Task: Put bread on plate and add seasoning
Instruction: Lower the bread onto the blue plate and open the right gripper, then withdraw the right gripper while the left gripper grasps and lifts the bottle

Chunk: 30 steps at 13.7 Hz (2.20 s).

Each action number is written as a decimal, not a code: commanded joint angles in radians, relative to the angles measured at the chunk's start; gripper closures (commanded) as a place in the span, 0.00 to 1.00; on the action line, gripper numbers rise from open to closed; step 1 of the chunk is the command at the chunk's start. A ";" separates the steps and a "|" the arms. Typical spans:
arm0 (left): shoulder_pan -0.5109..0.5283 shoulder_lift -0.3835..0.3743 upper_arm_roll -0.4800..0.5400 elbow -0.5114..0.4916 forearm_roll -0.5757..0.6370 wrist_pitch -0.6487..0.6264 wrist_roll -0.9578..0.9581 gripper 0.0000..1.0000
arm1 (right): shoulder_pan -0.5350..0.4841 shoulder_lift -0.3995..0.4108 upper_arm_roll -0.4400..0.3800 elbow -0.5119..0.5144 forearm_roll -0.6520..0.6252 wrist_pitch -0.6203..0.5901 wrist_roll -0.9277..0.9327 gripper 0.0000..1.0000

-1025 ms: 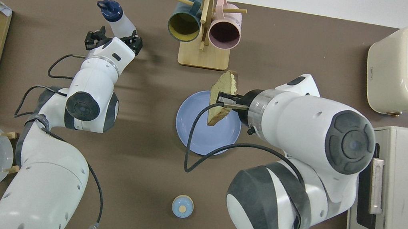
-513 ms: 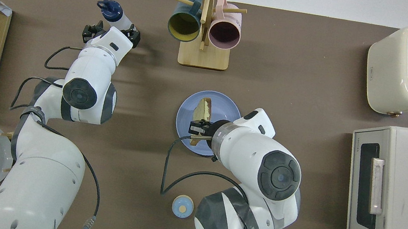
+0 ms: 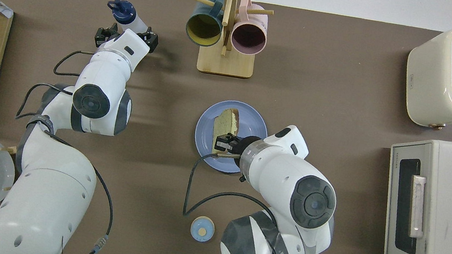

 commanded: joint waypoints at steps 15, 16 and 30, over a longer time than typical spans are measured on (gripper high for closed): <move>0.033 0.016 -0.025 0.047 0.015 -0.050 -0.009 1.00 | -0.057 -0.051 0.000 -0.109 0.017 0.059 -0.008 0.00; 0.055 0.016 -0.035 0.050 0.021 -0.048 -0.003 1.00 | -0.060 -0.045 0.000 -0.083 0.017 0.048 -0.016 0.00; 0.030 -0.600 -0.063 -0.130 0.042 -0.835 0.621 1.00 | -0.142 -0.031 -0.002 0.173 0.011 -0.202 -0.021 0.00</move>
